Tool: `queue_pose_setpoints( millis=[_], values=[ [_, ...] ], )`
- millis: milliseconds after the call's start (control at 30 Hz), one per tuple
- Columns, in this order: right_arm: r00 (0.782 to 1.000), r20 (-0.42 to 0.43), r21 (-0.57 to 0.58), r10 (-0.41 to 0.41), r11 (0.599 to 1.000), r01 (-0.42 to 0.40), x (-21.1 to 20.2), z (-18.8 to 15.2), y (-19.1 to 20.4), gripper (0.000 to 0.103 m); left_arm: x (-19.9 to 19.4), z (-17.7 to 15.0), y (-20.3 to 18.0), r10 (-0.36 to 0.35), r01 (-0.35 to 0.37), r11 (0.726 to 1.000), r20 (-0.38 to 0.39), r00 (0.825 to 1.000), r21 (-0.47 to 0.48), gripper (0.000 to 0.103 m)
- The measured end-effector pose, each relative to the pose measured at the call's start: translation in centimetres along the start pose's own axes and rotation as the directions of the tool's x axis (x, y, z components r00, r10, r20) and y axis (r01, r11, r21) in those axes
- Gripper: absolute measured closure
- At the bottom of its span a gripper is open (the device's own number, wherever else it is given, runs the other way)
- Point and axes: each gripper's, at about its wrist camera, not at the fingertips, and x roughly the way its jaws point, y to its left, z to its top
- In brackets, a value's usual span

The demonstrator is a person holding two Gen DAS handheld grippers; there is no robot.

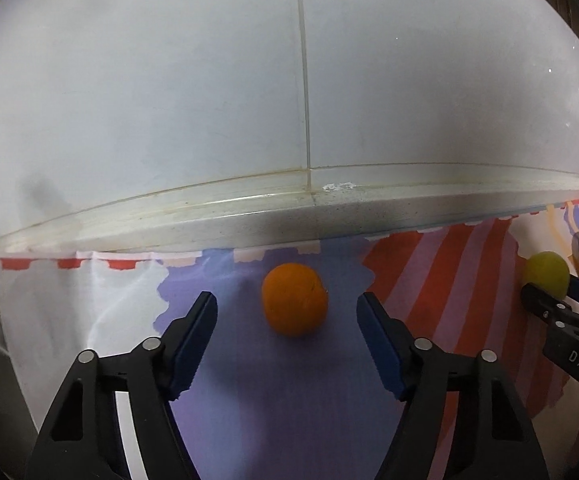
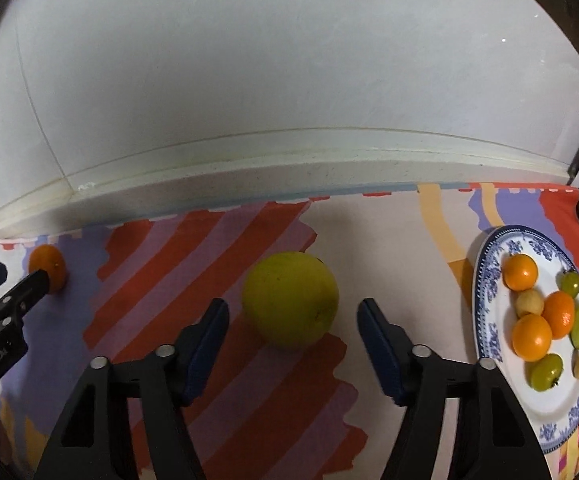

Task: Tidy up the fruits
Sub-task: 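Grasp the mandarin with the left gripper while the right grasps the large yellow-green apple, then carry the mandarin and yellow-green apple over the plate with both grippers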

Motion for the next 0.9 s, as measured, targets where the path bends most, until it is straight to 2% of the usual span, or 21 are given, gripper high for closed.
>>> queue_pose_setpoints(
  millis=[67,133,200,333,600,800,900],
  values=[
    [1.000,-0.004,0.002,-0.005,1.000,0.005,0.3,0.1,0.0,0.043,0.5,0.2,-0.2,-0.001,0.001,1.000,-0.017,1.000,0.008,0.042],
    [1.000,-0.012,0.005,0.003,1.000,-0.003,0.7,0.2,0.0,0.047,1.0,0.2,-0.5,-0.008,0.008,1.000,-0.022,1.000,0.016,0.044],
    [1.000,-0.015,0.005,0.008,1.000,-0.008,1.0,0.1,0.1,0.049,1.5,0.2,-0.8,-0.008,0.009,0.999,-0.025,1.000,0.031,0.055],
    [1.000,-0.012,-0.002,0.008,1.000,-0.008,1.2,0.1,0.3,0.052,2.0,0.2,-0.8,-0.014,0.015,0.999,-0.043,0.999,0.028,0.065],
    [1.000,0.002,-0.022,0.013,1.000,-0.013,0.9,-0.4,1.1,0.053,1.7,0.3,-0.5,-0.041,0.042,0.999,-0.029,0.999,0.033,0.067],
    [0.999,0.028,-0.023,0.041,0.999,-0.040,-1.0,-1.3,1.0,0.053,-1.0,0.1,-0.3,-0.060,0.059,0.997,0.006,0.998,0.045,0.067],
    [0.997,0.056,-0.027,0.054,0.998,-0.052,-3.3,-2.0,0.8,0.053,-2.7,0.0,-0.1,-0.073,0.072,0.996,0.028,0.997,0.044,0.067]
  ],
)
